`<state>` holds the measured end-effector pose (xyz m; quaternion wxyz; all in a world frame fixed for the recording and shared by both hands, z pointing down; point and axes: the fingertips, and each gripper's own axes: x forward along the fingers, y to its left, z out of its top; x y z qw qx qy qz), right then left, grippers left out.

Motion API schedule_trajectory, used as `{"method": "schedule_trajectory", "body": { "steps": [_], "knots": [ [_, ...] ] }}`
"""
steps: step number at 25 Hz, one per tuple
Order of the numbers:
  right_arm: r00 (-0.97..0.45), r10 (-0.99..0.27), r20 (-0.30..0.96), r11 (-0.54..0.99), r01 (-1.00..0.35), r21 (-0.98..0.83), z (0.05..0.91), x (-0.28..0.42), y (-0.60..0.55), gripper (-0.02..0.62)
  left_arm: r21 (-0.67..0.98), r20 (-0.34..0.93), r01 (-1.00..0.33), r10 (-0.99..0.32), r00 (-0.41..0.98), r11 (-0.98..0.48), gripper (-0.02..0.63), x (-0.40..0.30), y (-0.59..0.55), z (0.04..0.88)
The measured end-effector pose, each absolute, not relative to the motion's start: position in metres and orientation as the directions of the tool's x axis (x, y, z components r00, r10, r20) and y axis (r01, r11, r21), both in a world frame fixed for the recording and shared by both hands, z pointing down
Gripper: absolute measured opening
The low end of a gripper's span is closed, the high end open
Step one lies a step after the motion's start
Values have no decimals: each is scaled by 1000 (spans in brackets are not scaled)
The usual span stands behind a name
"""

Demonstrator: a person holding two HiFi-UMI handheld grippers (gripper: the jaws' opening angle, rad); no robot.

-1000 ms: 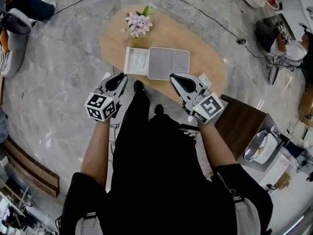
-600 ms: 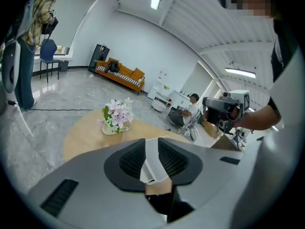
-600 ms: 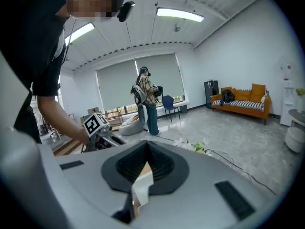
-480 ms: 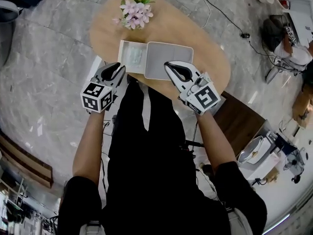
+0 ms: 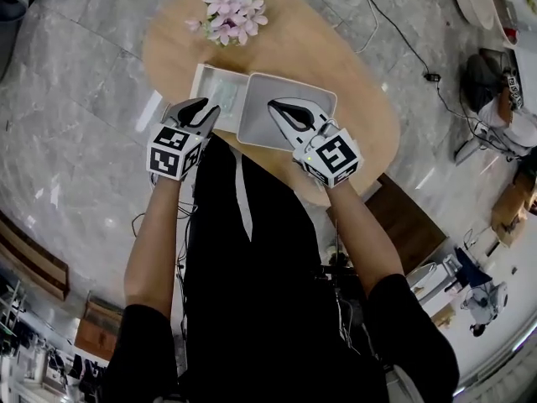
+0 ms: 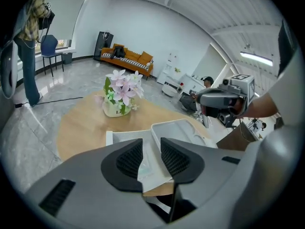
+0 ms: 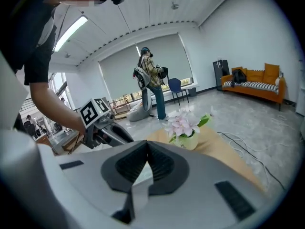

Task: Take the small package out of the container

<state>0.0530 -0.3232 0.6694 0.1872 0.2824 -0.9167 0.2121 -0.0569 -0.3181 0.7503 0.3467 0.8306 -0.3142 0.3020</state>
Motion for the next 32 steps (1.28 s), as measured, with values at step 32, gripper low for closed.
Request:
{"method": "schedule_trajectory", "body": {
  "steps": [32],
  "knots": [
    [-796,-419,437,740,-578,-344,717,83,-355,12,83,968,-828,-153,199,-554,167,-49,-327,888]
  ]
}}
